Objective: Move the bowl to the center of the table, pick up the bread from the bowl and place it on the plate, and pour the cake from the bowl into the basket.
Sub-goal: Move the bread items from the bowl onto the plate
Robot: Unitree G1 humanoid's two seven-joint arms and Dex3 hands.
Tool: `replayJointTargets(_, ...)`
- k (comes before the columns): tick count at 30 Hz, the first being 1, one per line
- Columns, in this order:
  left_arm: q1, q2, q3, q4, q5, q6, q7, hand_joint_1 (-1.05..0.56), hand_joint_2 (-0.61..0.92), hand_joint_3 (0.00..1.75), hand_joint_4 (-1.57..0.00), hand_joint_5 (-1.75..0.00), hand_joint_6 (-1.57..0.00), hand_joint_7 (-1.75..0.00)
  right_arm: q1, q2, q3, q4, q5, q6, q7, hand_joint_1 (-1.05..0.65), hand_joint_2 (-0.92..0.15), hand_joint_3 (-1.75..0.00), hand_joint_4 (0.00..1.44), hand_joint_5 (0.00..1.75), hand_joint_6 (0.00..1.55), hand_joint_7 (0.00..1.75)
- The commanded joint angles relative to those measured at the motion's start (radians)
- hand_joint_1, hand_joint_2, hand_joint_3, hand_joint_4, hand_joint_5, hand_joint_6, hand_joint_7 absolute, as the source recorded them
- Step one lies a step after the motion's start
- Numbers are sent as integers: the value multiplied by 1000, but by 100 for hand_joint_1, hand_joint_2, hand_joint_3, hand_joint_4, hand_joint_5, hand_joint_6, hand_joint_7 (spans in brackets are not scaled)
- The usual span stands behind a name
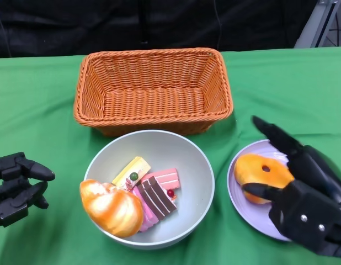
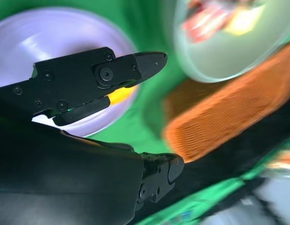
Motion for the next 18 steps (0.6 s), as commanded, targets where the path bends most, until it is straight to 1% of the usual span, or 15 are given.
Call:
replayJointTargets(1, 5, 18, 5, -1, 3, -7, 4, -1, 92, 39, -73, -144, -82, -102, 8, 12, -10, -42, 54, -31, 40, -58, -92, -10, 24, 11, 19, 6)
replayJointTargets(5, 5, 18, 5, -2, 4, -7, 5, -1, 92, 39, -73, -144, -82, -101, 10, 17, -16, -42, 58, -38, 51, -57, -92, -10, 24, 11, 20, 5)
replayJointTargets(6, 3, 16, 4, -3, 7, -8, 9, -1, 92, 39, -73, -144, -82, -101, -18, 20, 24, -70, 40, -32, 77, -57, -92, -10, 24, 10, 20, 5)
replayJointTargets(8, 2, 14, 2, -5, 10, -10, 14, -1, 92, 39, -74, -144, -83, -102, -53, 25, 74, -105, 14, -23, 112, -66, -92, -6, 37, 15, 29, 7)
replayJointTargets(9, 1, 14, 3, -5, 9, -9, 12, -2, 92, 39, -74, -145, -83, -102, -65, 25, 88, -110, 5, -30, 122, -67, -92, -5, 39, 16, 31, 6)
replayJointTargets(12, 1, 13, 3, -5, 7, -8, 9, -1, 92, 39, -74, -145, -82, -102, -73, 27, 94, -107, -4, -39, 129, -68, -92, -5, 42, 16, 33, 6)
replayJointTargets(15, 11, 2, 5, -28, 6, -17, 21, -1, 92, 39, -72, -144, -82, -102, -160, 76, 178, -46, -4, -47, 176, -70, -92, -3, 42, 15, 37, 6)
replayJointTargets(18, 21, -5, 5, -54, 6, -16, 32, -2, 92, 38, -72, -144, -82, -103, -207, 92, 216, -1, -22, -57, 196, -71, -92, -2, 44, 13, 39, 4)
